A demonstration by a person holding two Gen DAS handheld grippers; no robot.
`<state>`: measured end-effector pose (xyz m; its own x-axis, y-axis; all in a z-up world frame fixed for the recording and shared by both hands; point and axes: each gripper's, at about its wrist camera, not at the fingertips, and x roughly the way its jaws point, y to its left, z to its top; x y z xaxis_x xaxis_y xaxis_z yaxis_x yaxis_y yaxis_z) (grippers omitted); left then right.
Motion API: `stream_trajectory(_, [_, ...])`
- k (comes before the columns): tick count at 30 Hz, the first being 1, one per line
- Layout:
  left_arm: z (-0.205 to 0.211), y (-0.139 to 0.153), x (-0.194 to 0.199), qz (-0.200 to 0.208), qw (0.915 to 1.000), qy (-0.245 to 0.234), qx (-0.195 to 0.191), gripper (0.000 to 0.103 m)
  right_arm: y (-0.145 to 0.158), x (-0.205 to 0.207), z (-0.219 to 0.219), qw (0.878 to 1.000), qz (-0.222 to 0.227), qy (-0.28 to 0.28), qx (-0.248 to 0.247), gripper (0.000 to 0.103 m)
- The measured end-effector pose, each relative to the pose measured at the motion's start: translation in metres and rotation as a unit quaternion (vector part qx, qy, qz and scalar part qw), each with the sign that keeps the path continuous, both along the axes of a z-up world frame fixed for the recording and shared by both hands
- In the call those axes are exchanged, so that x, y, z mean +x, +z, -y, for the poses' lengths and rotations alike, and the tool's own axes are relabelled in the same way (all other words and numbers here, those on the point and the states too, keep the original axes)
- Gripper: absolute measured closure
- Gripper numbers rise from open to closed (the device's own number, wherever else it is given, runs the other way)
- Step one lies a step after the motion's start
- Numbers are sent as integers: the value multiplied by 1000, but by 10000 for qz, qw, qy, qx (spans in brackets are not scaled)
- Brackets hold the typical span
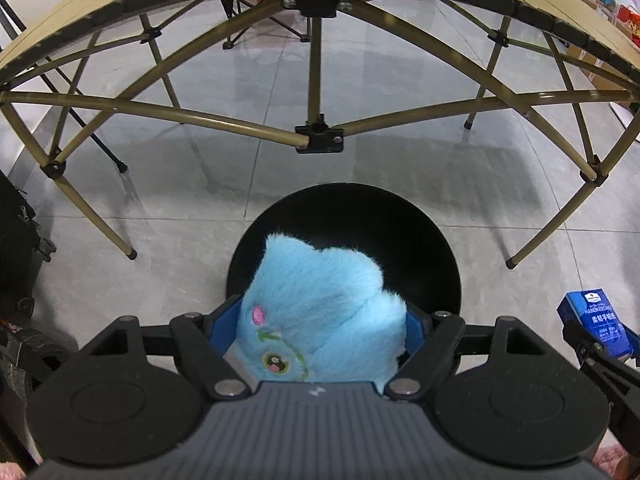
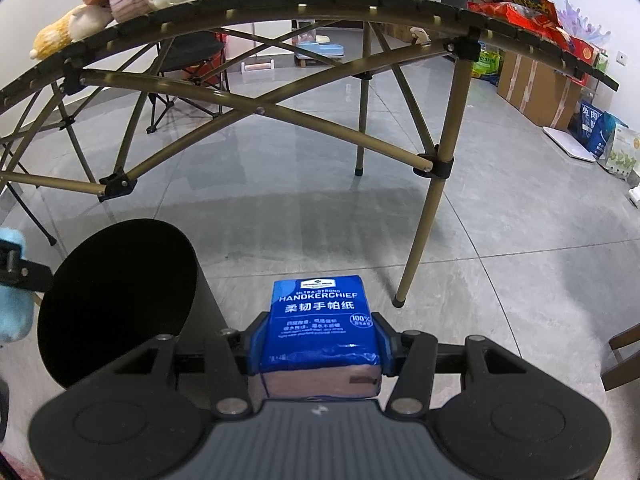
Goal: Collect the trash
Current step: 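Open the left gripper to drop the blue plush into the bin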
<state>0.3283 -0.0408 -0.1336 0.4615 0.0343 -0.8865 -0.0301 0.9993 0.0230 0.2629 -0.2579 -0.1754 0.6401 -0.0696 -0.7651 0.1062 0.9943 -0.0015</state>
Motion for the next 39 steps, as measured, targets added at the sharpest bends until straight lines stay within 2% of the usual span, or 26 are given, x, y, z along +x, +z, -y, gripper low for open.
stream_trajectory(15, [17, -10, 21, -92, 10000, 21, 11, 22, -12, 3, 16, 9996, -188, -185, 51, 52])
stream_trajectory(18, [16, -9, 21, -50, 9999, 96, 56, 14, -13, 4, 18, 9996, -205, -208, 57, 52])
stream_trajectory(19, [16, -9, 22, -43, 9999, 130, 80, 2, -13, 4, 18, 9996, -197, -210, 65, 52])
stream_trajectory(20, [15, -9, 22, -25, 9998, 158, 78, 0, -13, 3, 18, 9996, -188, -209, 64, 52])
stream_trajectory(27, [7, -12, 22, -74, 9994, 319, 140, 0, -12, 2, 18, 9996, -173, -207, 87, 52])
stream_trajectory(39, [1, -9, 12, 22, 9994, 291, 163, 0, -6, -5, 16, 9998, -104, -158, 54, 52])
